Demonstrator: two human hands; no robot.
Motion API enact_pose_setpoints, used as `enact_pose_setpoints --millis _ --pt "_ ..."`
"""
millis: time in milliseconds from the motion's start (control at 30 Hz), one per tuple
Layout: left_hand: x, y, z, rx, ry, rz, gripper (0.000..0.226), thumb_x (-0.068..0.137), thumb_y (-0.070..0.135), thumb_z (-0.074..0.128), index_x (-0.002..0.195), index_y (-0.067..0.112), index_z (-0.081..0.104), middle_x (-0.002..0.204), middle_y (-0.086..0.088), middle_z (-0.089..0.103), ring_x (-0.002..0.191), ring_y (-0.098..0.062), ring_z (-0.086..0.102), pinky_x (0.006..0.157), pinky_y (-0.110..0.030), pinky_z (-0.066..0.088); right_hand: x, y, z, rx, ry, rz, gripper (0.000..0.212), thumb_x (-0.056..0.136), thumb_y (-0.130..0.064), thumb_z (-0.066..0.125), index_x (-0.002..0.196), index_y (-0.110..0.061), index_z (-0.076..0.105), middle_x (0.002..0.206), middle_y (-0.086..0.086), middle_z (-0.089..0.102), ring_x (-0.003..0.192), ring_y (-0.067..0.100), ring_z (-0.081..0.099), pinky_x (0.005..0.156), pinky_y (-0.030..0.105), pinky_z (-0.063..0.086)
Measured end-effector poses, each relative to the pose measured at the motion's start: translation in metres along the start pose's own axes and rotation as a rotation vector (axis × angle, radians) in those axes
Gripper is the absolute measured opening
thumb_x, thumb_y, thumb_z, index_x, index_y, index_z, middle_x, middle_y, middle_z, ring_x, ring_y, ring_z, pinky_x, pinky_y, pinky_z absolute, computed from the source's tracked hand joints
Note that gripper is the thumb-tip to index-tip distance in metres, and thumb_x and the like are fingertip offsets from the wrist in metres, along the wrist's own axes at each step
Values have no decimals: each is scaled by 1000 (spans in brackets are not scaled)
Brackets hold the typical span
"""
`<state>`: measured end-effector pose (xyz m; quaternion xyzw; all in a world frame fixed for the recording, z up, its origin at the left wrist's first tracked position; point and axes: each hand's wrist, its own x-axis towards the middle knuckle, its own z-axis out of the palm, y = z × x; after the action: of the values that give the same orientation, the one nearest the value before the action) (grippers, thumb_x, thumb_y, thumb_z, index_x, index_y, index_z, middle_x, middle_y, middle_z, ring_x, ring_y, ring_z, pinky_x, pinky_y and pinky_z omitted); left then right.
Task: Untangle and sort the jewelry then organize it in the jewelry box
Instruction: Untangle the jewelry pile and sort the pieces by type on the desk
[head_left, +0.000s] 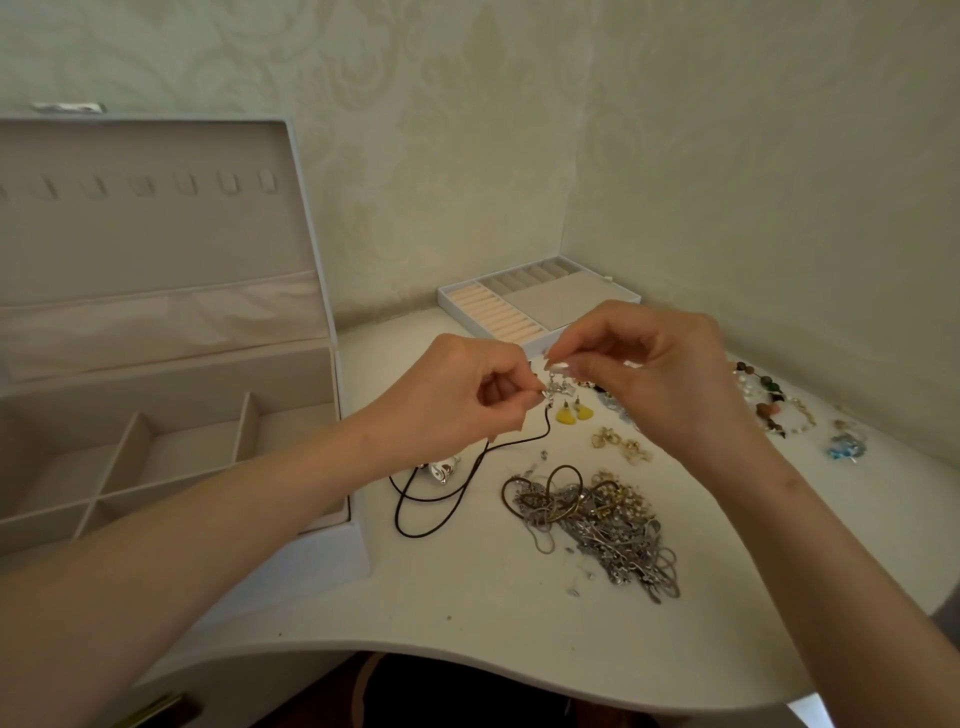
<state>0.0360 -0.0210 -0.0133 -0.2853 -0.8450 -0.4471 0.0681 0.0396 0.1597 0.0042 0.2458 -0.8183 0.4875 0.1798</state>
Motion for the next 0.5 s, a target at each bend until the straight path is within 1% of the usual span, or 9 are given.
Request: enact_pose_setpoints --millis 100,233,300,400,500 --pt "0 2 0 -50 -16 -36 18 85 5 66 72 18 64 59 0 63 47 1 51 51 -9 40 -1 0 1 31 2 15 21 75 -3 75 73 -23 71 71 -7 70 68 13 66 68 28 55" --pt "0 2 1 -58 -21 -57 15 85 5 66 73 14 65 59 1 63 47 1 51 50 -9 40 -1 -1 2 102 13 45 17 74 -4 76 73 -21 71 71 -1 71 69 21 66 70 42 55" --pt "0 2 0 -55 -23 -64 16 85 5 66 73 16 65 58 1 63 47 1 52 50 -9 40 -1 0 2 108 14 44 18 74 -5 77 73 -21 71 71 1 71 69 25 66 69 45 54" --pt "0 2 0 -44 -25 -60 19 85 5 66 72 19 64 58 1 63 47 0 53 50 -9 40 -2 0 2 99 11 45 19 74 -4 76 73 -22 71 72 -2 70 67 21 66 68 43 53" --pt "0 4 0 -48 -36 -64 19 85 5 66 72 18 64 59 -2 63 46 0 52 50 -10 40 -2 0 2 110 9 56 18 74 -4 76 74 -21 71 72 -5 70 65 15 65 66 40 54"
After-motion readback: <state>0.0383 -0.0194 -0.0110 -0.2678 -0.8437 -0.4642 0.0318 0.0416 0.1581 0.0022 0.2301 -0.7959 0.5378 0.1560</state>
